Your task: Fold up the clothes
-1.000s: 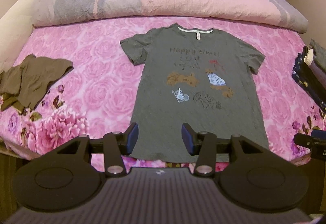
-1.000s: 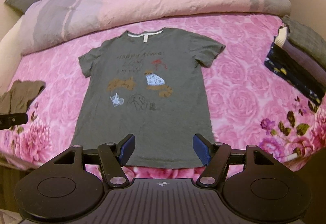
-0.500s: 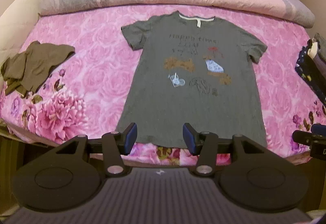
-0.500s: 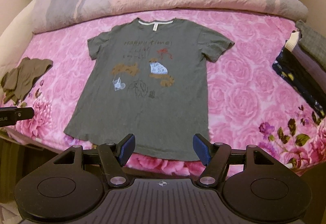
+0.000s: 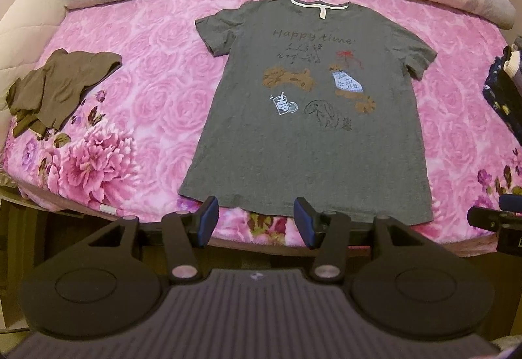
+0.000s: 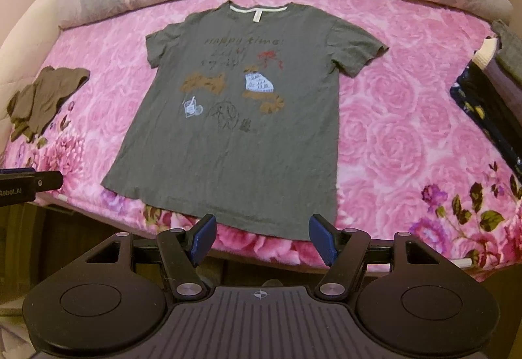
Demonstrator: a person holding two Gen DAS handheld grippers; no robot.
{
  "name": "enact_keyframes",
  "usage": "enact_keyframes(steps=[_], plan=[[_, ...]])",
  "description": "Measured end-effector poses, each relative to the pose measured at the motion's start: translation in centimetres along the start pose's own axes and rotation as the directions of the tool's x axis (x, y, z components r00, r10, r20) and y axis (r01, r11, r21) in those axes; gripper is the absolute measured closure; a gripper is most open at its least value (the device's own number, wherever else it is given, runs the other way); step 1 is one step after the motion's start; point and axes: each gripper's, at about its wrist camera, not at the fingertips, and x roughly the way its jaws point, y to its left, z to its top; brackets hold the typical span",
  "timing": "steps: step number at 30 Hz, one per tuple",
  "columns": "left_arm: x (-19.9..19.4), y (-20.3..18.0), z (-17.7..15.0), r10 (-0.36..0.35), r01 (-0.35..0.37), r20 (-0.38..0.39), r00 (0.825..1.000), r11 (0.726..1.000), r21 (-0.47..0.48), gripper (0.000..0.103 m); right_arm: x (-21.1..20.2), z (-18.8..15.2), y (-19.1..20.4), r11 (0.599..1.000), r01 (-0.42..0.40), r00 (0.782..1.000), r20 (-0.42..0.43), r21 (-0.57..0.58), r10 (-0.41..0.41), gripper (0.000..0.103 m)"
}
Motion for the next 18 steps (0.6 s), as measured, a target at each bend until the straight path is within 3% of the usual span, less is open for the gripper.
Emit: enact_keyframes(steps=[18], plan=[[-0.25,-0.78,0.31,0.018,-0.018,0.003,1.000,1.000,-0.024,0.056,0.51,0.95,-0.54,1.000,-0.022,1.000,-0.008,-0.023,0.021,0.037]])
